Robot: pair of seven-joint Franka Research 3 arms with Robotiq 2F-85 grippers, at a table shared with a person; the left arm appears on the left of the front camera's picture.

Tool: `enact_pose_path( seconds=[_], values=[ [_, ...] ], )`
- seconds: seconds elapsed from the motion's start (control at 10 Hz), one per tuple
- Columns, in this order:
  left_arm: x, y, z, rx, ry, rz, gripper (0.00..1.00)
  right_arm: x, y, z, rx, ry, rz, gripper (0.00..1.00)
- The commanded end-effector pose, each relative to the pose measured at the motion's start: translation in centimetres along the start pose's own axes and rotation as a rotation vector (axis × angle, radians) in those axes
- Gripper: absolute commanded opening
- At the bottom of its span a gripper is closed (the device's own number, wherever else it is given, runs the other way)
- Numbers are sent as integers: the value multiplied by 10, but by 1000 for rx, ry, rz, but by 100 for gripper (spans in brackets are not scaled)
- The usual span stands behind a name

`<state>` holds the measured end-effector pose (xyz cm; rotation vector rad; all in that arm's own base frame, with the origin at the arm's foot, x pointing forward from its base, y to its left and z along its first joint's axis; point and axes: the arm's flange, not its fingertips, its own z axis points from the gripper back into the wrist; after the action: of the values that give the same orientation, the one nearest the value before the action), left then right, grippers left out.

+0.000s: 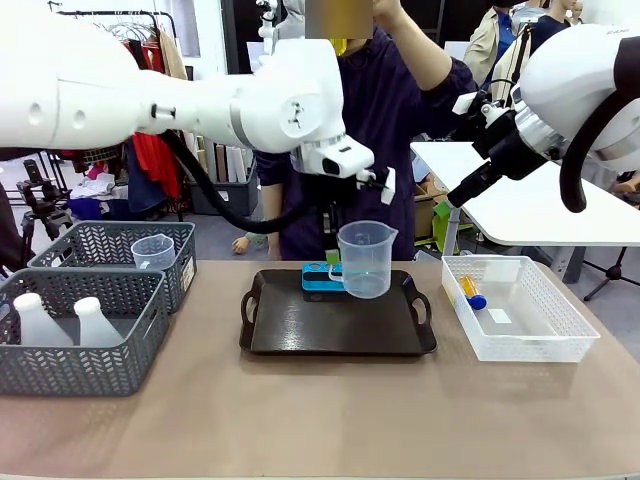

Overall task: Prepare the laboratory tools.
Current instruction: Pick up one Large Measuring Cup and place it on the Handle tray.

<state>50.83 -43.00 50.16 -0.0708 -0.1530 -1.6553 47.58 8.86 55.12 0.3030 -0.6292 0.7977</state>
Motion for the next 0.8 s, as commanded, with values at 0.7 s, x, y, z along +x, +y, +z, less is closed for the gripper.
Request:
enact_pose_path(
  seconds=[0.7],
  values=[
    [-1,2,-65,81,12,9,0,-1,-1,1,5,-4,-3,100]
  ],
)
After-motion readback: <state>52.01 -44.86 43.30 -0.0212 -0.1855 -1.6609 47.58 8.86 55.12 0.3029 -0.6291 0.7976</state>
